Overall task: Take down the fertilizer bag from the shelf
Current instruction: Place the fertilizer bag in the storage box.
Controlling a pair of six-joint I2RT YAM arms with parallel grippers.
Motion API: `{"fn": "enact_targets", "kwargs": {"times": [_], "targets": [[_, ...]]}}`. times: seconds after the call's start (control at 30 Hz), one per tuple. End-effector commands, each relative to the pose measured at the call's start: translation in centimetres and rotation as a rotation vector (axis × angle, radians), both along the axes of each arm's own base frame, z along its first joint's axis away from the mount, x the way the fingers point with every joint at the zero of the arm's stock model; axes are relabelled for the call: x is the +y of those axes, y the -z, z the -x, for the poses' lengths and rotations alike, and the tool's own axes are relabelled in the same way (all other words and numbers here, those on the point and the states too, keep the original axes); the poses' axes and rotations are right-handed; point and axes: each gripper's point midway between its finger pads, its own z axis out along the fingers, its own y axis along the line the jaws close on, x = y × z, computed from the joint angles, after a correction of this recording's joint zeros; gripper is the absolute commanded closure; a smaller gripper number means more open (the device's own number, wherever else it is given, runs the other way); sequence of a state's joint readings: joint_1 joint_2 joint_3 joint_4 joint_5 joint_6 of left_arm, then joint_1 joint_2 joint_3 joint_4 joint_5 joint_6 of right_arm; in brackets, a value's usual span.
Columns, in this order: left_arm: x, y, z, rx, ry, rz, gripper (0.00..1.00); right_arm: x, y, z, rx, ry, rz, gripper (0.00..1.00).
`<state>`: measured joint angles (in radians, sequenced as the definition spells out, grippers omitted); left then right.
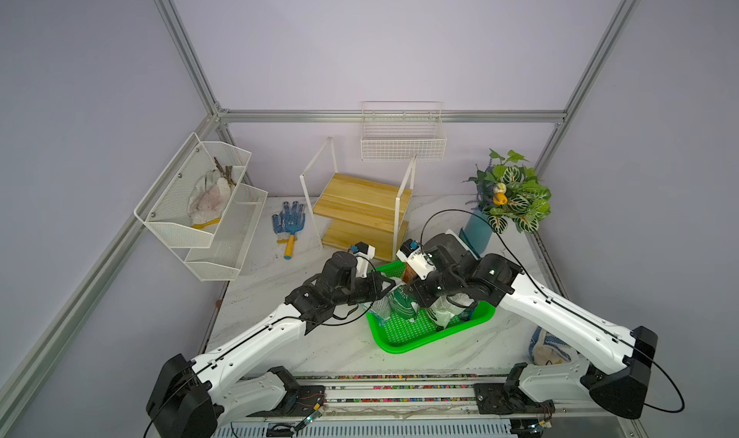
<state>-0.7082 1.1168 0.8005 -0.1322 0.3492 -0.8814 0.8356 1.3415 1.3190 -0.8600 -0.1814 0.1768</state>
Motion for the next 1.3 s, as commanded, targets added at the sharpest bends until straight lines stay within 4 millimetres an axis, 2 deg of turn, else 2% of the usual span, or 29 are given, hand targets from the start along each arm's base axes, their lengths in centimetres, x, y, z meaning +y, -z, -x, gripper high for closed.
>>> {"fn": "enact_targets", "kwargs": {"times": [0.0, 0.07, 0.23, 0.33, 0.43, 0.53, 0.6, 0.67, 0.73, 0.83, 0.9, 0.93, 0.97, 1.07, 1.17, 1.27], "targets": [[1.6, 3.4, 2.5, 0.095, 0.021, -0.096, 1.00, 0.6, 0.3, -2.3, -0.020, 0.054, -0.038, 1.00], [2.2, 1.8, 2.7, 0.065, 0.003, -0.075, 1.00, 2.1, -0.7, -0.7, 0.036, -0.036, -0.116, 1.00], [4.1, -1.0, 3.4, 0.006, -0.055, -0.048, 1.00, 4.2, -2.7, 2.1, 0.174, -0.114, -0.284, 1.00], [4.7, -1.6, 3.7, -0.001, -0.071, -0.036, 1.00, 4.1, -3.2, 2.7, 0.175, -0.107, -0.311, 1.00], [4.3, -1.9, 3.7, 0.003, -0.062, -0.019, 1.00, 3.6, -3.2, 3.0, 0.179, -0.093, -0.307, 1.00], [3.6, -2.0, 3.3, 0.009, -0.046, -0.019, 1.00, 2.7, -2.1, 2.5, 0.165, -0.046, -0.267, 1.00], [3.2, -1.8, 2.7, 0.005, -0.042, -0.038, 1.00, 1.6, -1.0, 1.2, 0.132, 0.040, -0.209, 1.00], [2.6, -1.8, 1.7, -0.011, -0.040, -0.070, 0.97, -0.2, -0.2, -1.1, 0.077, 0.169, -0.149, 1.00], [1.9, -2.0, 0.7, -0.029, -0.034, -0.094, 0.88, -2.3, 0.2, -3.3, 0.015, 0.302, -0.086, 1.00], [0.6, -2.5, -0.7, -0.053, -0.019, -0.105, 0.59, -4.5, 0.0, -5.9, -0.081, 0.444, -0.018, 1.00], [0.0, -2.8, -1.4, -0.061, -0.016, -0.103, 0.32, -5.3, -0.2, -7.1, -0.130, 0.496, 0.020, 1.00], [-0.2, -3.0, -1.7, -0.069, -0.015, -0.103, 0.03, -5.5, 0.0, -7.6, -0.150, 0.513, 0.045, 1.00], [-0.2, -3.3, -1.9, -0.078, -0.020, -0.107, 0.00, -5.9, 0.3, -8.2, -0.167, 0.531, 0.078, 1.00], [0.6, -4.5, -2.5, -0.133, -0.062, -0.133, 0.00, -6.5, 1.3, -9.4, -0.199, 0.559, 0.166, 1.00], [2.8, -6.4, -3.0, -0.222, -0.156, -0.153, 0.00, -7.4, 3.0, -9.8, -0.200, 0.580, 0.267, 1.00], [5.3, -8.3, -3.1, -0.312, -0.260, -0.165, 0.00, -8.2, 5.4, -9.1, -0.144, 0.559, 0.378, 1.00]]}}
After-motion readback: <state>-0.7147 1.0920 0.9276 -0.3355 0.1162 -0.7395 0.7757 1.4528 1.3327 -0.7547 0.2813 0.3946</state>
